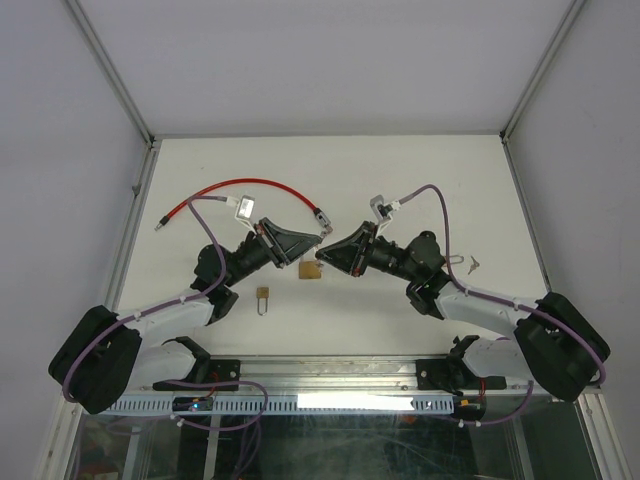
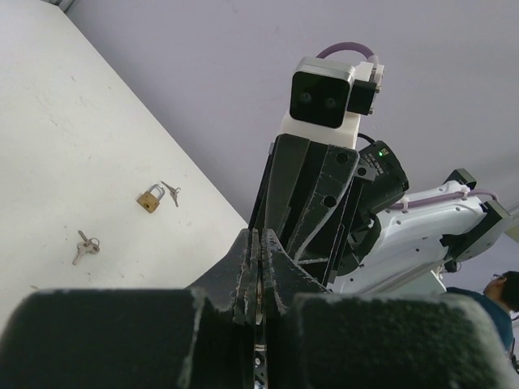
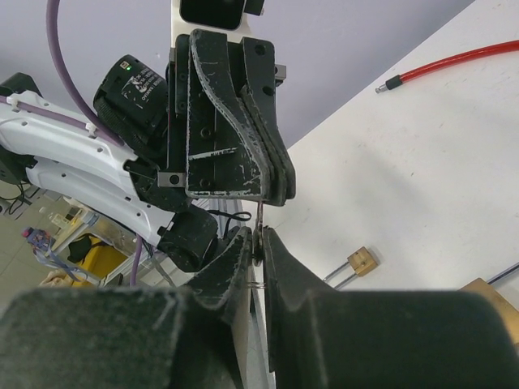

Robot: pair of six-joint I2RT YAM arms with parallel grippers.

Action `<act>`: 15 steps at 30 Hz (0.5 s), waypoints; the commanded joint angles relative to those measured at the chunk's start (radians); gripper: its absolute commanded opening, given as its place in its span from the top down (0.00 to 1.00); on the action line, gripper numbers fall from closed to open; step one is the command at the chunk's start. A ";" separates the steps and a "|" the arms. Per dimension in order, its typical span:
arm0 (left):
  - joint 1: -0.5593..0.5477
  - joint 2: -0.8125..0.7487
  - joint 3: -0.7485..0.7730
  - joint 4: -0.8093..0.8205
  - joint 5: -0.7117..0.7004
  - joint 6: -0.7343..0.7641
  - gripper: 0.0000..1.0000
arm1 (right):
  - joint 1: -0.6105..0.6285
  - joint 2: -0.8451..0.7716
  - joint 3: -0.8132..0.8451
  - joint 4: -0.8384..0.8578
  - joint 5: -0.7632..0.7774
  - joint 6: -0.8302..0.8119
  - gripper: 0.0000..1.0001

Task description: Unlock with the key

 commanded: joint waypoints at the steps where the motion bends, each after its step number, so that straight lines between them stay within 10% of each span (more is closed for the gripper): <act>1: 0.008 0.001 -0.005 0.110 -0.073 -0.010 1.00 | 0.008 0.006 0.000 0.052 -0.065 0.008 0.90; 15: 0.006 0.016 -0.020 0.174 -0.073 -0.033 1.00 | 0.029 0.030 0.018 0.058 -0.072 0.006 0.84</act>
